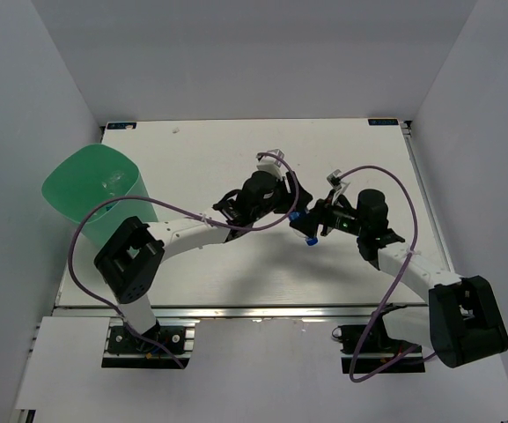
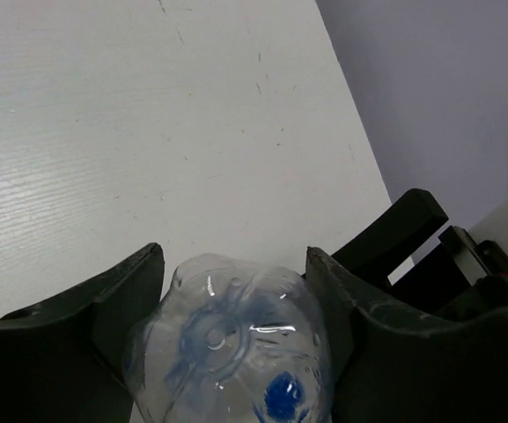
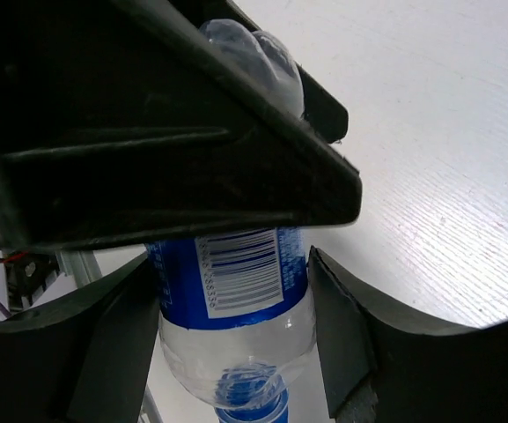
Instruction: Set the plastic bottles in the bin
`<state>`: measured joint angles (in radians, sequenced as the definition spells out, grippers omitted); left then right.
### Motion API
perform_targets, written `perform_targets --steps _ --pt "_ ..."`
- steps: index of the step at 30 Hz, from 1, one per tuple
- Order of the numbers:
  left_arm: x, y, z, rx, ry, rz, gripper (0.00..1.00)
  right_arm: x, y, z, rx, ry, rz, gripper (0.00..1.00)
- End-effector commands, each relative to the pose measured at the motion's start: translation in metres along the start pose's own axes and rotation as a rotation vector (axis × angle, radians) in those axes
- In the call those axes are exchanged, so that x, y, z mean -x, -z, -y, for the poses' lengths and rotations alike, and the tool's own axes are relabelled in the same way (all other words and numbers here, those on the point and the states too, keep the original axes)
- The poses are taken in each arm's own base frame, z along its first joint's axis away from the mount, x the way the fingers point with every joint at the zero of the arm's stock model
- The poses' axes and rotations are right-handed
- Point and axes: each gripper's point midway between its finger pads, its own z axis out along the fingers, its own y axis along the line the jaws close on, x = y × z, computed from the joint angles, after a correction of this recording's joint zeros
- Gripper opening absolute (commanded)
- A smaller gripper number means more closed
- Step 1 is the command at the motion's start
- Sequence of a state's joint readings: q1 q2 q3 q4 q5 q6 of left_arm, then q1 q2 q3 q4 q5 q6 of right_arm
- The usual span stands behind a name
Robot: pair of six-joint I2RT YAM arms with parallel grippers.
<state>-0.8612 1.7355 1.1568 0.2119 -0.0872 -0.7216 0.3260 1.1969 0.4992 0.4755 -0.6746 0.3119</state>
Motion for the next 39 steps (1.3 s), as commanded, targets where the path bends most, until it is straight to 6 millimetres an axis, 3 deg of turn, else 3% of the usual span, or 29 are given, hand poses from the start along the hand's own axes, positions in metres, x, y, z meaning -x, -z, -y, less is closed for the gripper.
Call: perform_targets --steps 1,3,4,5,9,12,13,14,15,17,18,19,20,23,24,26,27,29,30,32,33,34,39 --pt "0.021 0.003 0.026 -0.069 0.015 0.043 0.63 0.023 0.000 -0.019 0.070 0.078 0.072 0.44" --pt "0.027 0.007 0.029 -0.073 0.013 0.056 0.44 0.022 -0.001 -0.016 0.056 0.070 0.068 0.57" --pt "0.028 0.009 0.027 -0.057 -0.014 0.048 0.37 0.023 -0.001 -0.015 0.050 0.067 0.067 0.77" --pt "0.036 0.010 0.021 -0.010 -0.029 0.072 0.33 0.022 -0.001 -0.014 0.042 0.060 0.057 0.89" --pt "0.084 0.025 0.013 0.117 -0.116 0.139 0.28 0.021 0.000 -0.015 0.045 0.057 0.033 0.89" --pt "0.151 0.046 -0.017 0.219 -0.096 0.218 0.19 0.023 0.002 -0.018 0.048 0.073 0.037 0.89" --pt "0.196 0.067 -0.034 0.266 -0.082 0.298 0.18 0.023 0.003 -0.019 0.051 0.083 0.038 0.89" --pt "0.219 0.082 -0.046 0.307 -0.072 0.347 0.18 0.023 0.003 -0.017 0.045 0.084 0.038 0.89" --pt "0.254 0.107 -0.074 0.416 -0.052 0.441 0.18 0.022 0.002 -0.015 0.037 0.080 0.036 0.89" --pt "0.296 0.161 -0.081 0.511 -0.067 0.549 0.19 0.020 0.000 -0.011 0.020 0.074 0.026 0.89" --pt "0.316 0.193 -0.102 0.636 -0.052 0.636 0.22 0.018 -0.001 -0.008 0.012 0.065 0.018 0.89" --pt "0.330 0.229 -0.101 0.689 -0.082 0.698 0.23 0.019 -0.002 -0.006 0.005 0.060 0.015 0.89" --pt "0.337 0.253 -0.108 0.759 -0.083 0.748 0.28 0.017 -0.004 -0.004 0.001 0.050 0.005 0.89" --pt "0.355 0.349 -0.152 1.081 -0.023 0.914 0.28 0.018 -0.005 0.001 -0.019 0.039 -0.003 0.89" --pt "0.357 0.388 -0.184 1.226 0.014 0.944 0.28 0.017 -0.006 0.003 -0.028 0.033 -0.011 0.89" --pt "0.356 0.420 -0.213 1.318 0.078 0.965 0.28 0.018 -0.006 0.007 -0.051 0.026 -0.012 0.89" --pt "0.350 0.451 -0.241 1.417 0.119 0.958 0.28 0.018 -0.006 0.008 -0.059 0.027 -0.013 0.90" --pt "0.341 0.466 -0.262 1.517 0.160 0.953 0.28 0.020 -0.006 0.013 -0.089 0.027 -0.013 0.89" --pt "0.332 0.478 -0.270 1.589 0.180 0.940 0.49 0.021 -0.005 0.015 -0.105 0.030 -0.013 0.89" --pt "0.326 0.484 -0.277 1.649 0.198 0.937 0.72 0.022 -0.004 0.020 -0.137 0.028 -0.020 0.89" --pt "0.325 0.484 -0.279 1.658 0.199 0.929 0.92 0.023 -0.003 0.022 -0.155 0.034 -0.020 0.89" --pt "0.327 0.484 -0.277 1.651 0.199 0.929 0.98 0.024 -0.002 0.023 -0.160 0.039 -0.016 0.89" --pt "0.346 0.469 -0.258 1.470 0.186 0.935 0.98 0.030 0.003 0.022 -0.187 0.057 0.006 0.89"
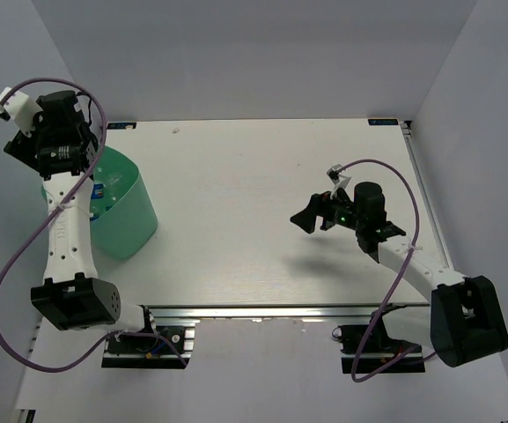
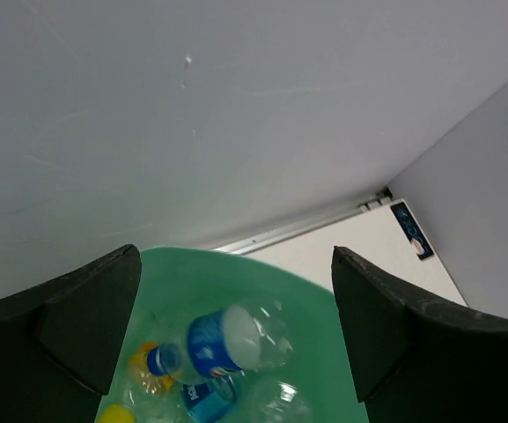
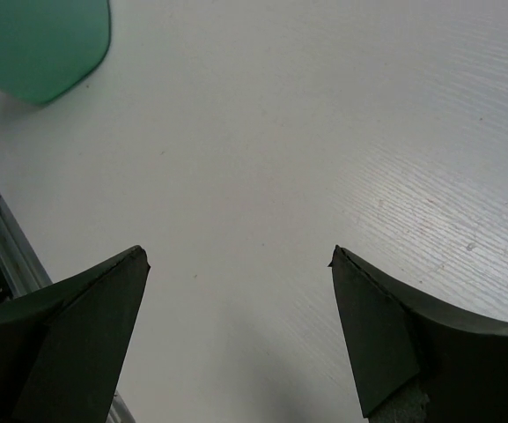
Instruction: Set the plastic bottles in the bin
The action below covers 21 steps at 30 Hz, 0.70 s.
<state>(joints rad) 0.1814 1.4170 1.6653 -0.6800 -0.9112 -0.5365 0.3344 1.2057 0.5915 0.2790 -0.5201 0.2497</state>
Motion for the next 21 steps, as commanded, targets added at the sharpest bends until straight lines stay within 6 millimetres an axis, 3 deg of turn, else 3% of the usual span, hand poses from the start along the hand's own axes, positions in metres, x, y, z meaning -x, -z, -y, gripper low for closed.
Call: perform_targets --steps 1,5,8,10,13,14,16,17,20,21 --pt "0.042 0.032 0.003 -0.134 0.106 0.028 0.98 0.026 0.005 0.000 -0.038 0.060 0.064 0.89" --pt "0.051 0.056 0.030 -0.377 0.169 0.026 0.98 0.029 0.009 0.004 -0.073 0.055 0.081 0.89" --pt "0.047 0.074 0.052 -0.533 0.195 -0.013 0.98 0.032 0.011 0.008 -0.110 0.036 0.095 0.89" --pt "0.039 0.085 0.071 -0.631 0.198 -0.046 0.98 0.034 0.014 0.014 -0.157 0.022 0.103 0.89" --pt "0.017 0.118 0.106 -0.711 0.144 -0.071 0.98 0.038 0.022 0.029 -0.269 -0.006 0.119 0.89" --pt "-0.008 0.155 0.134 -0.790 0.091 -0.107 0.98 0.039 0.025 0.033 -0.298 -0.011 0.125 0.89" --pt "-0.032 0.182 0.152 -0.831 0.009 -0.105 0.98 0.044 0.034 0.039 -0.361 -0.010 0.157 0.89" --pt "-0.060 0.205 0.168 -0.892 -0.036 -0.144 0.98 0.045 0.037 0.040 -0.375 -0.011 0.168 0.89" --pt "-0.100 0.240 0.181 -0.961 -0.099 -0.189 0.98 0.050 0.052 0.049 -0.459 -0.013 0.220 0.89" --pt "-0.125 0.245 0.179 -0.969 -0.136 -0.214 0.98 0.053 0.058 0.058 -0.519 -0.023 0.245 0.89"
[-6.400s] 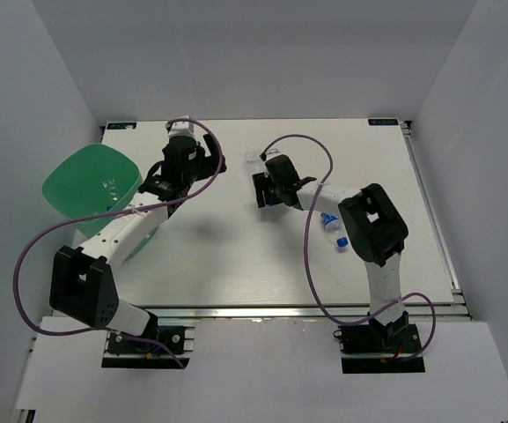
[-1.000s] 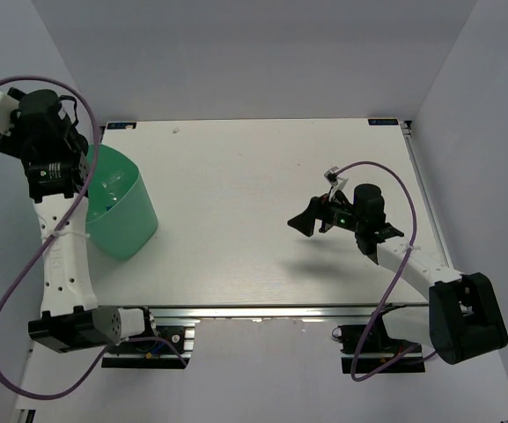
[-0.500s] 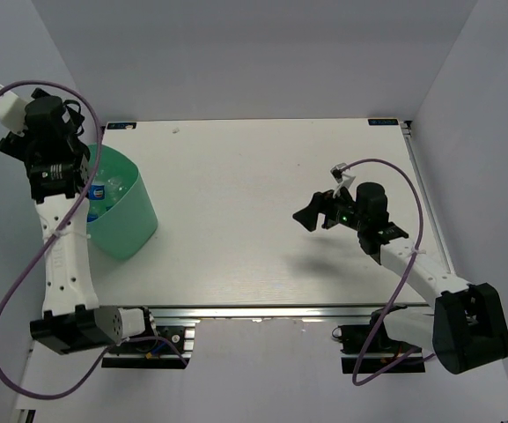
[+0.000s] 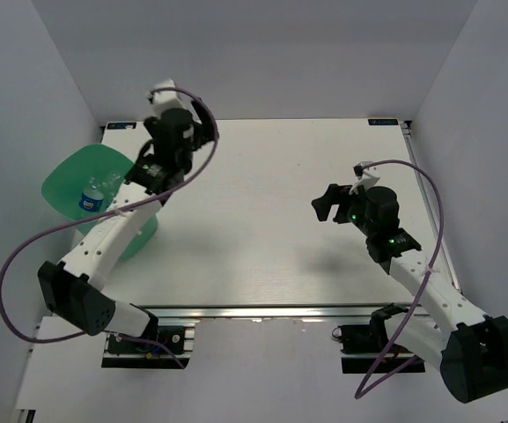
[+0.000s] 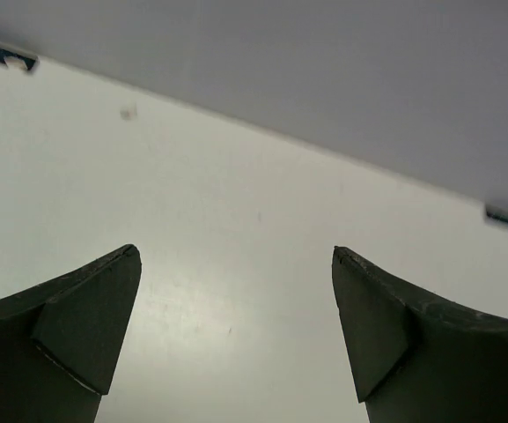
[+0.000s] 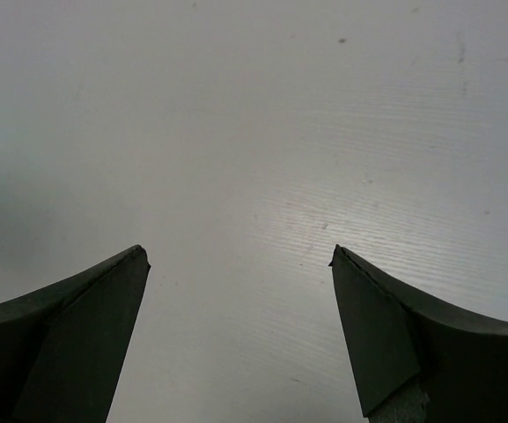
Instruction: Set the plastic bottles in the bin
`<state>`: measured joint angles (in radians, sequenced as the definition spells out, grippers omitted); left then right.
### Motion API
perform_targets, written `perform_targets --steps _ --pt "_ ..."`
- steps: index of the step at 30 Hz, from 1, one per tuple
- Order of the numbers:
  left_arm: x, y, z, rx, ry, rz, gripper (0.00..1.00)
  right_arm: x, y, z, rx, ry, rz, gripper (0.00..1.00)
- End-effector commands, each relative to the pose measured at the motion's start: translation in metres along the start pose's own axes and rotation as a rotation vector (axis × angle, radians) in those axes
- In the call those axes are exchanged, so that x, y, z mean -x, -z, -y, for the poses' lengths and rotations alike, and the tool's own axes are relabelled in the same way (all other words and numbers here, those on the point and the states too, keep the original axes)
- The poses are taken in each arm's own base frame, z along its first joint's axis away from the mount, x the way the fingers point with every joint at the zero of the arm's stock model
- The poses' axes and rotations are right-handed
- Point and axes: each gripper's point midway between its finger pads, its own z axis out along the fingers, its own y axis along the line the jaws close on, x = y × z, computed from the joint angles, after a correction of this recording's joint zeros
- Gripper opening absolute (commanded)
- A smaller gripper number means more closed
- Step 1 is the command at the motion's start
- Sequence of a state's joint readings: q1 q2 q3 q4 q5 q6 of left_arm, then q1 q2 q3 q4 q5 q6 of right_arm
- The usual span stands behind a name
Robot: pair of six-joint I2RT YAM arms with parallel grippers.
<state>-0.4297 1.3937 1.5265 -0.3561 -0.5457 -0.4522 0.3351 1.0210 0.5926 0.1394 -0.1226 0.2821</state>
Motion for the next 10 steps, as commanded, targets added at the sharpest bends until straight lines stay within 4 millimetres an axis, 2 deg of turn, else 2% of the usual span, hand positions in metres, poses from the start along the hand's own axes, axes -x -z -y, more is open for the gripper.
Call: perform_targets --steps 1,2,3,5,6,10 --pt "-0.046 0.007 0.010 -0.018 -0.067 -0.049 0.98 0.028 0.013 0.023 -0.163 -0.018 0.125 0.89" --pt "-0.059 0.013 0.026 -0.080 -0.060 -0.064 0.98 0.026 0.014 0.028 -0.184 -0.024 0.134 0.89" --pt "-0.087 0.016 0.021 -0.091 -0.070 -0.109 0.98 0.030 0.017 0.033 -0.216 -0.040 0.157 0.89" --pt "-0.109 0.025 0.028 -0.147 -0.052 -0.144 0.98 0.032 0.020 0.035 -0.233 -0.054 0.178 0.89" --pt "-0.124 0.029 0.022 -0.146 -0.062 -0.169 0.98 0.034 0.021 0.037 -0.246 -0.056 0.188 0.89" --pt "-0.131 0.042 0.015 -0.157 -0.049 -0.173 0.98 0.035 0.025 0.038 -0.252 -0.067 0.212 0.89"
